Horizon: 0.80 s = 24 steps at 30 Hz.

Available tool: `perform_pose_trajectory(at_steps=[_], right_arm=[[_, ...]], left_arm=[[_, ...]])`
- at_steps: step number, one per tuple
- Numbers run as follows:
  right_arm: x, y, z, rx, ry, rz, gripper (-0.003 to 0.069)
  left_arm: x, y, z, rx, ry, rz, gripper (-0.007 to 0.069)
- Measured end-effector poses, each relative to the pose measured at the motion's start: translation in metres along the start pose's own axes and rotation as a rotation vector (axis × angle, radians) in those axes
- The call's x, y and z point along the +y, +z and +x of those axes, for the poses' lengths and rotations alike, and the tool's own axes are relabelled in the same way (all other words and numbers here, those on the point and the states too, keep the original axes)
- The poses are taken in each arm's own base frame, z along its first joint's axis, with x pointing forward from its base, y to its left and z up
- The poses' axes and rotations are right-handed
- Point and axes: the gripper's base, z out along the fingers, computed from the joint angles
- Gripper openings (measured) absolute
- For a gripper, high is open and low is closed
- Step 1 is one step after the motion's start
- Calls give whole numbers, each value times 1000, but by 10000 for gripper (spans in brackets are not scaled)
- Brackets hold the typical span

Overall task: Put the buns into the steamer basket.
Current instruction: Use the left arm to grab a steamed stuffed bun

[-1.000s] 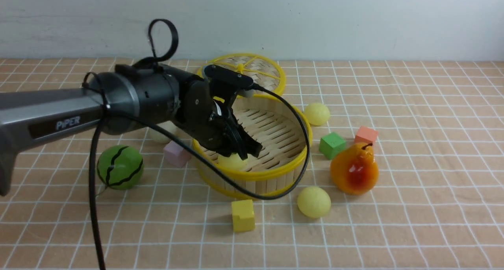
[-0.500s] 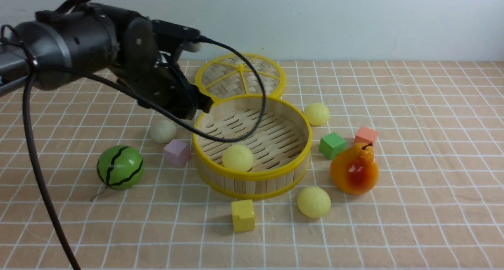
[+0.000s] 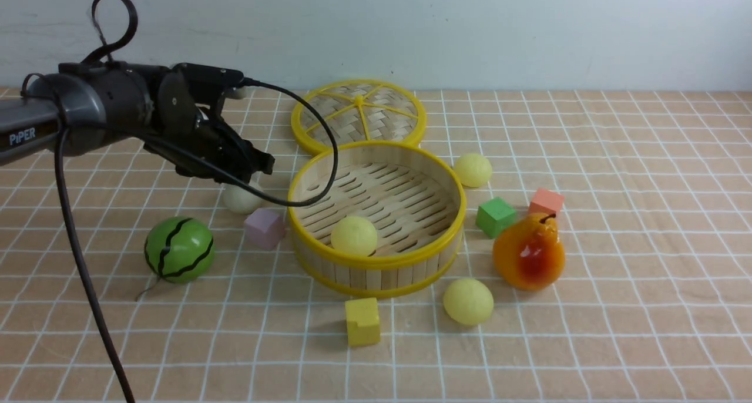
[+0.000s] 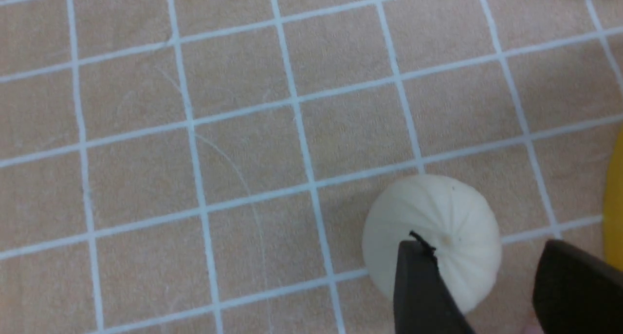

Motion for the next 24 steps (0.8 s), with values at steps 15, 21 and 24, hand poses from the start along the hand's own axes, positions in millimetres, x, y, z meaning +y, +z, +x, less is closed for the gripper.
perform_pose_trajectory(at_steps=[15, 21, 24], right_arm=[[0, 0, 0, 0, 0, 0, 239], [0, 0, 0, 0, 0, 0, 239], [0, 0, 0, 0, 0, 0, 239]], left_arm=[[0, 31, 6, 26, 3, 0, 262], [0, 24, 4, 46, 3, 1, 18], [-2, 10, -2, 38, 8, 3, -13]])
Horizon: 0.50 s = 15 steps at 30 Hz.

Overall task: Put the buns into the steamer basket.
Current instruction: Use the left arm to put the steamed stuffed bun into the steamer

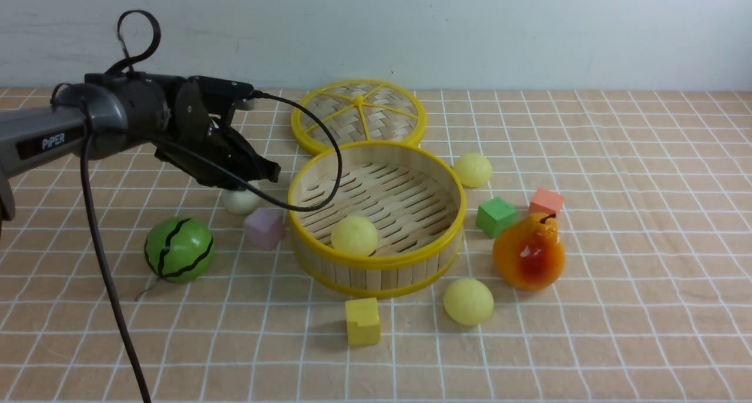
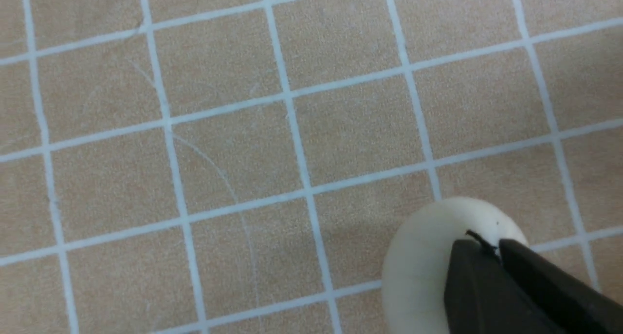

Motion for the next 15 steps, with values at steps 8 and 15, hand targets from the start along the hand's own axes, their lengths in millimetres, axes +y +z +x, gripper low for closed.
perform_pose_trajectory(at_steps=[8, 15], right_arm=[[0, 0, 0, 0, 0, 0, 239], [0, 0, 0, 0, 0, 0, 239]], left_arm=[[-50, -96, -41, -205, 81, 72, -13], [-97, -67, -29, -163, 150, 148, 6]])
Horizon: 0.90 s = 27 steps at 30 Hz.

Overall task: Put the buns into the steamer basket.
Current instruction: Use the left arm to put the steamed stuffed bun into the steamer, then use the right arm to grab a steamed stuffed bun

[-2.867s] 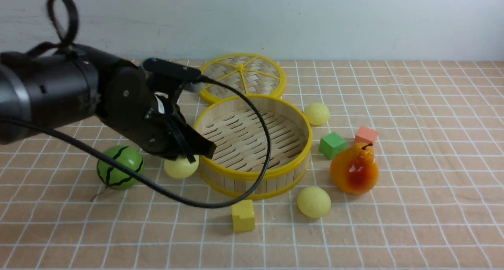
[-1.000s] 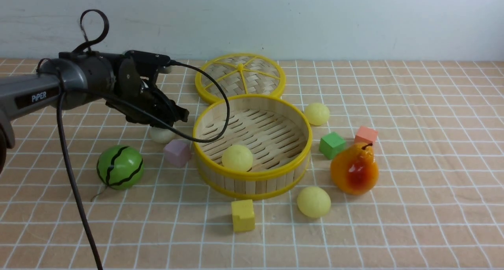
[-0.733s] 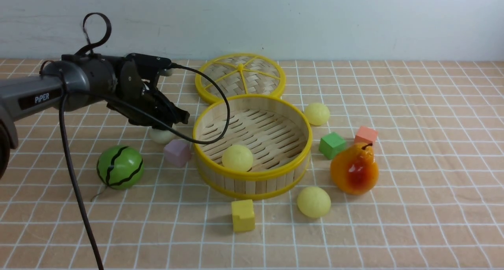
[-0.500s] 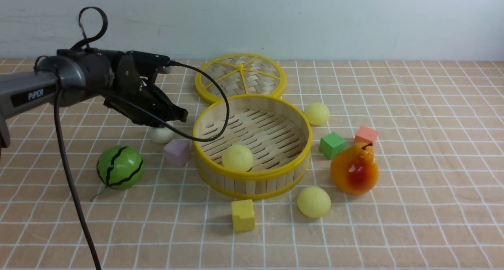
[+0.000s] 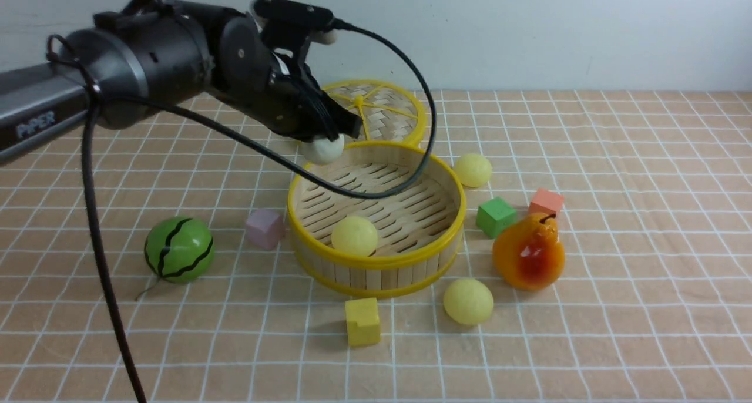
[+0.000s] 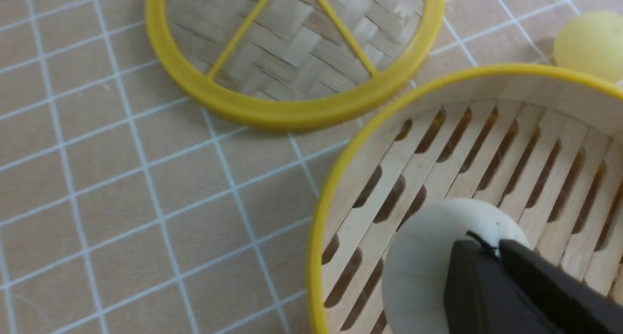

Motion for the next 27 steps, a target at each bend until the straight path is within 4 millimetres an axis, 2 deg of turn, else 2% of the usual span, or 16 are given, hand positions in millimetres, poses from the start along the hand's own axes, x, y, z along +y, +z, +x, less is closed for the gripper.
perform_pose_trajectory(at_steps=[5, 6, 7, 8, 11, 15, 17, 19, 20, 21, 22, 23, 24, 25, 26, 27], right_arm=[[0, 0, 0, 0, 0, 0, 239], [0, 0, 0, 0, 0, 0, 239], [0, 0, 0, 0, 0, 0, 239], [0, 0, 0, 0, 0, 0, 239], [0, 0, 0, 0, 0, 0, 239], [0, 0, 0, 0, 0, 0, 239], [0, 0, 0, 0, 0, 0, 239], [0, 0, 0, 0, 0, 0, 239], [0, 0, 0, 0, 0, 0, 239], [0, 0, 0, 0, 0, 0, 239], [0, 0, 0, 0, 0, 0, 239], [0, 0, 0, 0, 0, 0, 239], [0, 0, 0, 0, 0, 0, 239], [0, 0, 0, 0, 0, 0, 239], [0, 0, 0, 0, 0, 0, 239], [0, 0, 0, 0, 0, 0, 239]], left_arm=[[0, 36, 17, 22, 3, -1, 72], [1, 48, 25, 38, 2, -2, 128], [1, 50, 27, 43, 2, -1, 135], [1, 56, 32, 62, 2, 0, 206], [1, 56, 32, 64, -2, 0, 331], [0, 40, 22, 48, -51, 5, 424], [0, 9, 6, 25, -122, 12, 467], [-1, -26, -8, 7, -167, 19, 462], [-1, -30, -8, 14, -170, 20, 459], [-2, -67, -19, 0, -202, 25, 409], [-2, -71, -19, 9, -204, 26, 402], [-2, -105, -23, -2, -232, 30, 320], [-3, -126, -23, -13, -243, 33, 256], [-4, -145, -20, -28, -249, 36, 188], [-4, -145, -20, -27, -250, 37, 188], [-5, -170, -12, -53, -254, 40, 90]])
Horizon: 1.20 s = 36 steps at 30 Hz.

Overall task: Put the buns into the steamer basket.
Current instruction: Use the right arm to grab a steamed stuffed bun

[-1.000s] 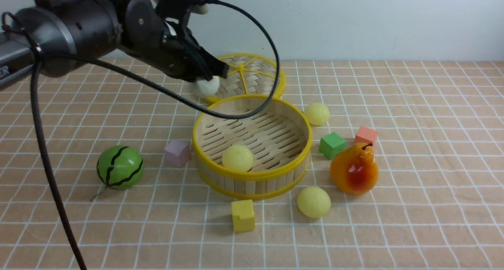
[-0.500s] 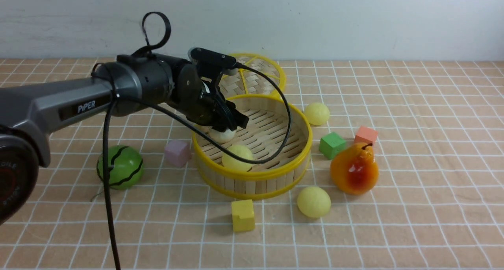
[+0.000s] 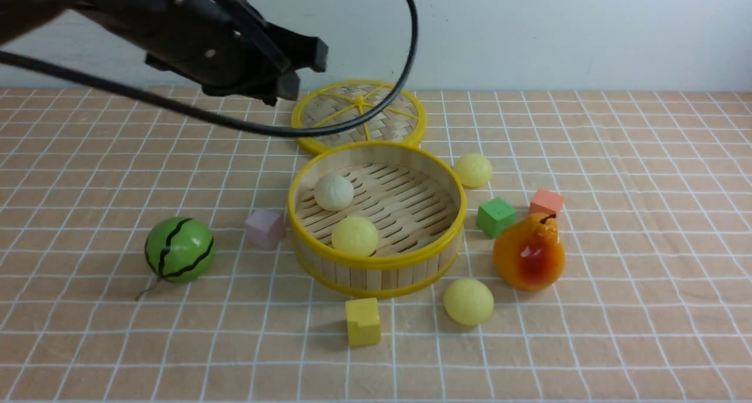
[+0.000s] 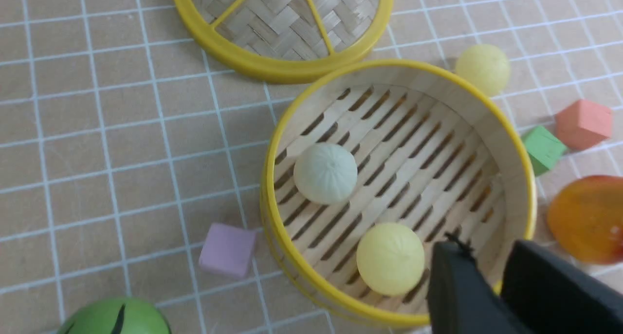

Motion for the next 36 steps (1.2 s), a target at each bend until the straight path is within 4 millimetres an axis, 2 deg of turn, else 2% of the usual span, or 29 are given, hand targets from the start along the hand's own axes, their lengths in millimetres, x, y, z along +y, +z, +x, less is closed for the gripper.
perform_pose_trajectory(at_steps=[2, 3, 4, 5, 6, 7, 9, 11, 16, 23, 30, 36], right_arm=[[0, 0, 0, 0, 0, 0, 239], [0, 0, 0, 0, 0, 0, 239], [0, 0, 0, 0, 0, 0, 239], [0, 0, 0, 0, 0, 0, 239], [0, 0, 0, 0, 0, 0, 239], [0, 0, 0, 0, 0, 0, 239], [0, 0, 0, 0, 0, 0, 239], [0, 0, 0, 0, 0, 0, 239], [0, 0, 0, 0, 0, 0, 239], [0, 0, 0, 0, 0, 0, 239], [0, 0, 0, -5, 4, -2, 239], [5, 1, -9, -120, 233, -75, 239]], left_arm=[[3, -37, 21, -54, 0, 9, -13], [3, -35, 24, -46, -1, 7, -13], [7, -63, 45, -110, -2, 18, -13], [7, -66, 47, -122, -1, 20, -13], [11, -75, 69, -136, -10, 26, -13], [13, -86, 81, -168, -16, 36, -13], [20, -96, 120, -213, -43, 54, -13], [24, -105, 146, -263, -76, 78, -13], [42, -105, 222, -383, -144, 103, -13], [56, -97, 265, -532, -162, 100, -13], [61, -90, 277, -575, -169, 88, -13], [62, -87, 282, -532, -169, 83, -13]])
